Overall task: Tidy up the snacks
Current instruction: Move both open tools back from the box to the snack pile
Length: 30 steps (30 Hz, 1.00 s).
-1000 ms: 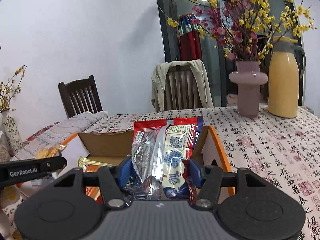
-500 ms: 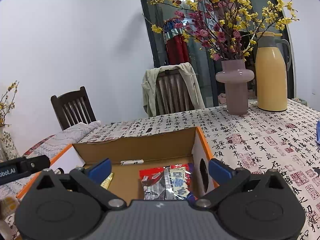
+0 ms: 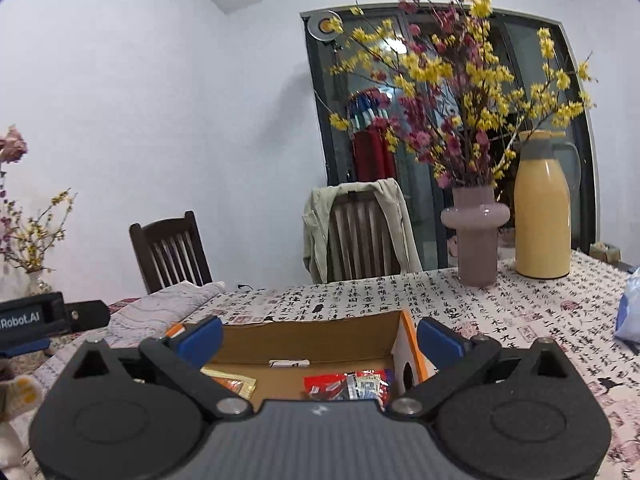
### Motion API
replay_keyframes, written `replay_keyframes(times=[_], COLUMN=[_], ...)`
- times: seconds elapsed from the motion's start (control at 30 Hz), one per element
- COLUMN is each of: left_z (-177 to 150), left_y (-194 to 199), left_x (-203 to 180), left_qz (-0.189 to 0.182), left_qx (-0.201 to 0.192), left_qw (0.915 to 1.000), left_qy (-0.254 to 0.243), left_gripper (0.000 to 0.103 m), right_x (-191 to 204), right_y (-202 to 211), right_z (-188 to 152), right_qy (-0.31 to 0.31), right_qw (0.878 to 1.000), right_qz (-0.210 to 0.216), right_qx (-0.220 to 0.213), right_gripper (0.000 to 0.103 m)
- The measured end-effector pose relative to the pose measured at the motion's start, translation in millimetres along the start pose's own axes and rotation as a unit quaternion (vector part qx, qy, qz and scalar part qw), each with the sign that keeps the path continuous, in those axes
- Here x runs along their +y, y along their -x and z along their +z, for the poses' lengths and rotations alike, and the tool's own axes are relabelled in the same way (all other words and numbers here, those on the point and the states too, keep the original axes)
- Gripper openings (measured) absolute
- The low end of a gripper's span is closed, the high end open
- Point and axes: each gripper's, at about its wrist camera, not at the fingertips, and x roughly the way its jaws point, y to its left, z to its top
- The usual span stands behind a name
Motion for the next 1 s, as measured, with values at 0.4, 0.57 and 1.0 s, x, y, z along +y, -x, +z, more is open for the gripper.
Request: replay_keyframes(times=[0.4, 0.57, 1.0], left_z=[-42, -68, -84], left_y=[40, 36, 23], left_x=[36, 58, 66], left_qz=[0.022, 0.048, 0.047], left_qx=[0.019, 0.025, 0.017], left_qw=[0.9988, 0.9970, 0.9977], left_qy=[-0.038, -0.055, -0.046], left_gripper=[0.103, 0.103, 0.103], right_x=[-16, -28, -32], right_y=[53, 61, 56], right_z=[-47, -74, -92], right_qy=[0.015, 0.006, 0.011], right_qw=[0.999, 0.998, 0.999], right_qz=[-0.022, -0.027, -0.025], right_qx=[0.040, 0.051, 0.031], right_gripper=[0.103, 0.103, 0.103])
